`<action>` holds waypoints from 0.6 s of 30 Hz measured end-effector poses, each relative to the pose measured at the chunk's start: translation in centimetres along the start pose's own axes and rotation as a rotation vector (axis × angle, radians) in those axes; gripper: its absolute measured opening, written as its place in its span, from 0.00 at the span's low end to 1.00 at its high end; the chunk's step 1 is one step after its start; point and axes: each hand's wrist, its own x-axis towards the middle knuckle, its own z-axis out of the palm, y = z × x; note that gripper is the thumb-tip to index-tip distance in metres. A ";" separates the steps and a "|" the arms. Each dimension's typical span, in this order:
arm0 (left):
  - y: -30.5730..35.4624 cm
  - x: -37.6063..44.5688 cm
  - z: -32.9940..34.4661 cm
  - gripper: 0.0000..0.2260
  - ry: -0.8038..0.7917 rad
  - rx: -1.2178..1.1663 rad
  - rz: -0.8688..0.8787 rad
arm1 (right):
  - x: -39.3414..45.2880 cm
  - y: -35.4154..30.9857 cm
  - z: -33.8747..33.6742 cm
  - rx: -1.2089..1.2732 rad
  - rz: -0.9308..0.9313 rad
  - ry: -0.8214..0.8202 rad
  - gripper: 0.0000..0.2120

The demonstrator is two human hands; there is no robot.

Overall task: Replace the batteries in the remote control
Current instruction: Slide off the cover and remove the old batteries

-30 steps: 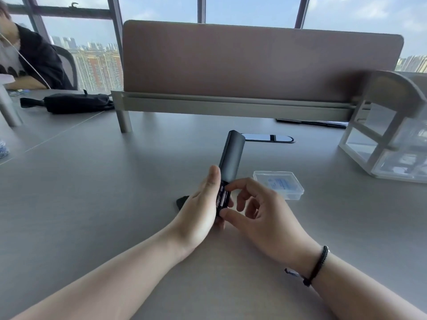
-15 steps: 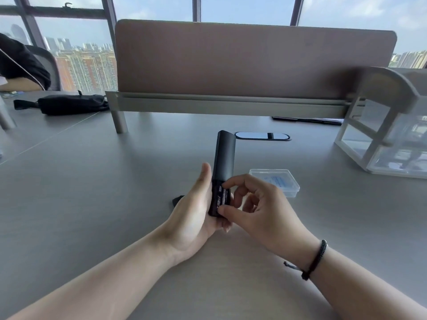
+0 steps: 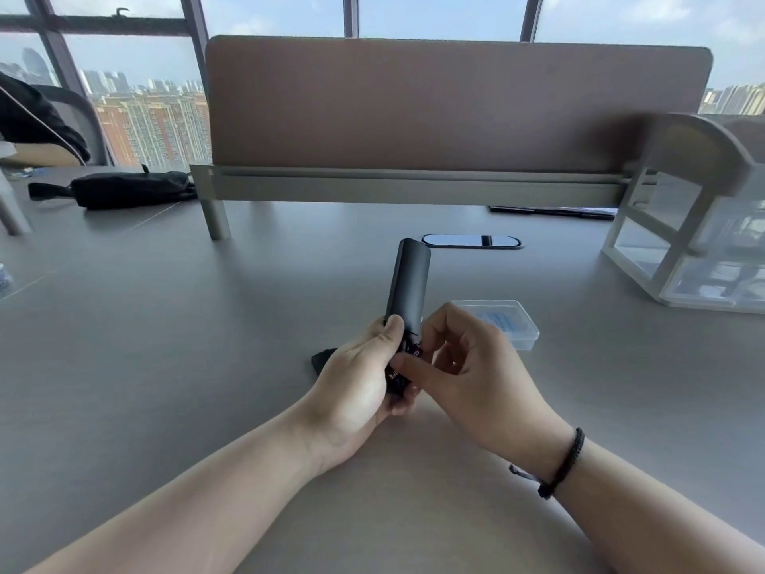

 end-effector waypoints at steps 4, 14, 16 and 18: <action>0.1 0.0 0.0 0.23 -0.021 -0.014 -0.011 | -0.2 -0.4 0.1 0.066 0.006 0.015 0.11; 0.5 1.4 -1.4 0.24 0.258 -0.176 -0.025 | 1.2 0.7 -0.9 0.167 0.212 0.044 0.07; 0.4 1.6 -1.6 0.24 0.298 -0.170 0.011 | 1.0 1.0 -0.6 -0.029 0.233 -0.085 0.06; 0.2 1.7 -1.5 0.24 0.320 -0.144 0.041 | 0.6 1.1 -0.3 -0.195 0.189 -0.163 0.05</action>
